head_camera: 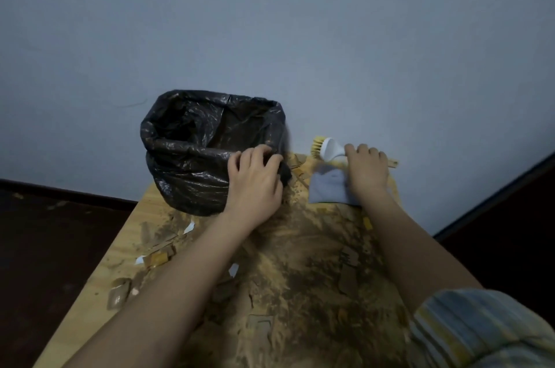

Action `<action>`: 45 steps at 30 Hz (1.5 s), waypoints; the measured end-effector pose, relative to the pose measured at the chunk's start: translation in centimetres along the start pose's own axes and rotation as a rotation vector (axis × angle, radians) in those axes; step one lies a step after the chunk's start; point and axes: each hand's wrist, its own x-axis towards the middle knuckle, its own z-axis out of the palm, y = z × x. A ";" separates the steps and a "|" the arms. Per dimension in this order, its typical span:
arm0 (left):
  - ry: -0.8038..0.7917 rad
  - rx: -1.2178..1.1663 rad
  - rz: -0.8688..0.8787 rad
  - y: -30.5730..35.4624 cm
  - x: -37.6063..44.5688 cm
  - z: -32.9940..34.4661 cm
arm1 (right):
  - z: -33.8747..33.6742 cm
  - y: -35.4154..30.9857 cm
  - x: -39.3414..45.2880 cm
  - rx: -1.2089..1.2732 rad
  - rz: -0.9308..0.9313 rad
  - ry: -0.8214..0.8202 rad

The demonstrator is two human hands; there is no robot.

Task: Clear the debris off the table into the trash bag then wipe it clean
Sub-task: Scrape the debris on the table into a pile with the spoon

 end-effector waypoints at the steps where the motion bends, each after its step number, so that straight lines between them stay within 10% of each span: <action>1: -0.024 -0.022 -0.034 0.3 -0.7 -0.6 | -1.1 -0.1 -1.3 0.078 -0.001 0.011; 11: -0.351 -0.326 -0.291 3.2 -7.4 -7.0 | -9.2 -4.9 -16.3 0.719 -0.108 0.102; 22: -0.179 -1.486 -0.909 7.3 -12.7 -13.6 | -13.3 -8.5 -23.9 0.808 -0.171 0.158; 37: -0.254 -1.332 -1.025 6.4 -13.8 -12.2 | -13.9 -5.8 -29.8 0.442 -0.229 0.198; 45: -0.358 -1.207 -0.768 6.5 -14.2 -10.1 | -12.2 -5.1 -29.9 0.644 -0.163 0.091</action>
